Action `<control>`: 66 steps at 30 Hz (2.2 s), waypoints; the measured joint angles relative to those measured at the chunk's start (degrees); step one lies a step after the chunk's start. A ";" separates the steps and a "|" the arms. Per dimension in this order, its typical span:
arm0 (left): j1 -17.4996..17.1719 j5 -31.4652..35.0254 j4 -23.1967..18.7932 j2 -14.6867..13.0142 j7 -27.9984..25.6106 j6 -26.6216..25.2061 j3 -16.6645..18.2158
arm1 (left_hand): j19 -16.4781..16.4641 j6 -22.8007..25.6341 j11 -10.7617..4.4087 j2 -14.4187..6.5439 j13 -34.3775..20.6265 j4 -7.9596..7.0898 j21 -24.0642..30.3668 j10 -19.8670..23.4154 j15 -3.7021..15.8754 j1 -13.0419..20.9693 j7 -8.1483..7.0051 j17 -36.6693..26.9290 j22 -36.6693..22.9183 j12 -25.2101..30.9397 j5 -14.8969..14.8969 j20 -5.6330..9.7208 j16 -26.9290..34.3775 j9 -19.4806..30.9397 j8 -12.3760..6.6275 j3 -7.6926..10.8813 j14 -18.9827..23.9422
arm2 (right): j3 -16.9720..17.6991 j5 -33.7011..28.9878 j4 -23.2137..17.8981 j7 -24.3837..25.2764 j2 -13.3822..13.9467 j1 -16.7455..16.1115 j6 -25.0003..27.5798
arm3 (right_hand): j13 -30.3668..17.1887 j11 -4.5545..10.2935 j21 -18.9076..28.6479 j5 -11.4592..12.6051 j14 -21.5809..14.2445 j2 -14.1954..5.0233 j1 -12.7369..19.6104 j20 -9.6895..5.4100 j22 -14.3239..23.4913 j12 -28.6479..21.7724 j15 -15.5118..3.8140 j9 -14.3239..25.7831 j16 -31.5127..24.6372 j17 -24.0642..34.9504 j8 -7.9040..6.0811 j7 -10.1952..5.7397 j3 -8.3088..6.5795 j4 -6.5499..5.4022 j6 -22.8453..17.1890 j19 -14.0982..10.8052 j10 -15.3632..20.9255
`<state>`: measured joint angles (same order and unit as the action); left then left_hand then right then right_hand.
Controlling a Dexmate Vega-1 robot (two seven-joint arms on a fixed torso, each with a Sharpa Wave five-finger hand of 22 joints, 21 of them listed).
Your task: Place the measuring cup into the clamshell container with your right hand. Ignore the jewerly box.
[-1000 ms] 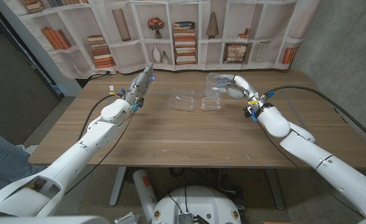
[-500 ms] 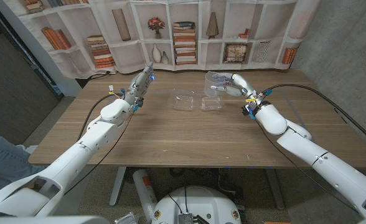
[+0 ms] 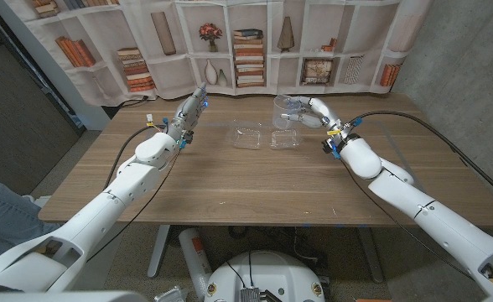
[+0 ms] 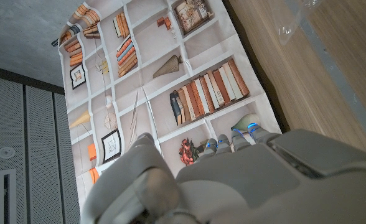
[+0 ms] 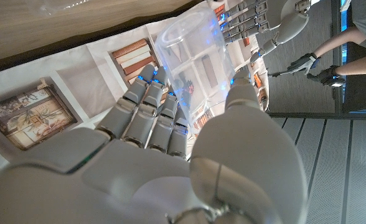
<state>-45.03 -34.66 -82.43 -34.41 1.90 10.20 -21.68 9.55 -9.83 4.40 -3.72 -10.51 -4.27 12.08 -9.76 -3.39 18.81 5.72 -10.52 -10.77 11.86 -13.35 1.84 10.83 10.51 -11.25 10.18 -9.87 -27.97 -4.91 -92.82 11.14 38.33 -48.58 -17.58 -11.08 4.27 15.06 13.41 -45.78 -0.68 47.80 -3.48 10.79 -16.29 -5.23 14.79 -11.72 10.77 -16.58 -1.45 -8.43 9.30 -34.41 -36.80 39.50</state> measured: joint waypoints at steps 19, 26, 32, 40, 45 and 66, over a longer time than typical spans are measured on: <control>0.02 -0.01 0.22 -0.16 0.11 0.13 0.14 | 0.00 0.00 0.00 0.00 0.00 0.24 0.00 0.00 0.00 0.00 0.00 0.00 0.00 0.00 0.00 0.00 0.00 0.00 0.00 -0.24 0.00 | -2.33 -0.87 4.45 0.00 -2.24 4.11 0.73 | 0.04 0.01 -0.23 -0.43 -0.20 -0.03 -0.03 0.00 0.00 0.12 -0.20 -0.01 0.01 0.04 0.20 0.00 -0.04 -0.06 0.00 0.00 0.63; 0.05 -0.01 0.06 -0.25 -0.06 -0.08 0.20 | 0.00 0.00 0.00 0.00 0.00 0.24 0.00 0.00 0.00 0.00 0.00 0.00 0.00 0.00 0.00 0.00 0.00 0.00 0.00 -0.24 0.00 | -3.13 -0.78 6.61 -0.04 -3.14 5.75 0.88 | -0.01 0.01 -0.23 -0.44 -0.20 -0.03 -0.03 0.00 0.00 0.45 -0.20 -0.03 0.01 0.03 0.00 -0.01 -0.04 -0.07 0.00 0.01 0.63; 0.07 0.01 -0.08 -0.42 -0.27 -0.27 0.30 | 0.00 0.00 0.00 -0.30 0.00 0.24 0.00 0.00 0.00 0.31 0.00 0.00 0.00 0.00 0.00 0.00 0.00 0.00 0.00 -0.24 0.00 | -3.76 -0.59 8.26 -0.06 -3.76 7.01 0.99 | -0.01 0.12 -0.22 -0.71 -0.19 -0.02 -0.02 0.00 0.00 0.56 -0.20 0.12 0.01 0.03 0.00 -0.01 -0.04 -0.07 0.00 0.01 0.74; 0.14 0.02 -0.09 -0.45 -0.43 -0.44 0.40 | 0.00 0.00 0.00 -0.30 0.00 0.24 0.00 0.00 0.00 0.30 0.00 0.00 0.00 0.00 0.22 0.00 0.00 0.00 0.00 -0.24 0.00 | -4.52 -0.39 10.31 -0.07 -4.49 8.43 1.07 | 0.00 0.12 -0.44 -0.71 -0.19 0.06 0.06 0.00 0.04 0.56 -0.19 0.27 0.01 0.02 0.00 -0.01 -0.14 0.03 0.01 0.01 0.73; 0.26 0.03 0.10 -0.44 -0.43 -0.44 0.41 | 0.00 0.00 0.00 -0.30 0.00 0.24 0.00 0.00 0.00 0.30 0.00 0.00 0.00 0.00 0.22 0.00 0.00 0.00 0.00 -0.24 0.00 | -4.96 -0.30 11.45 -0.05 -4.90 9.17 1.09 | 0.01 0.11 -0.44 -0.88 -0.19 0.07 0.07 0.00 0.29 0.66 -0.19 0.27 0.01 0.01 0.00 -0.01 -0.53 -0.06 0.01 0.01 0.73; 0.87 0.03 1.44 0.04 -0.24 -0.40 0.28 | 0.00 0.00 0.00 -0.30 0.00 0.24 0.00 0.00 0.00 0.30 0.00 0.00 0.00 0.00 0.22 0.00 0.00 0.00 0.00 -0.24 0.00 | -6.15 0.12 14.89 1.13 -5.95 10.59 1.16 | 0.00 0.10 -0.88 -1.33 -0.18 0.20 0.20 0.00 0.29 0.77 -0.19 0.24 0.28 -0.01 0.18 0.11 -0.54 -0.08 -0.11 0.01 0.71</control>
<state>-44.16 -34.63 -80.99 -34.37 1.66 9.80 -21.40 9.55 -9.83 4.39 -4.02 -10.51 -4.04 12.08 -9.76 -3.38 19.11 5.72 -10.52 -10.77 11.86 -13.13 1.84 10.83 10.51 -11.25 9.94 -9.87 -34.12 -4.79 -77.93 12.27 32.38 -37.99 -16.42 -11.08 4.37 14.17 12.08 -45.96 -0.48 48.00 -3.48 11.07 -15.51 -5.41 15.03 -11.43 10.77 -16.39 -1.35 -8.98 9.22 -34.52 -36.79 40.21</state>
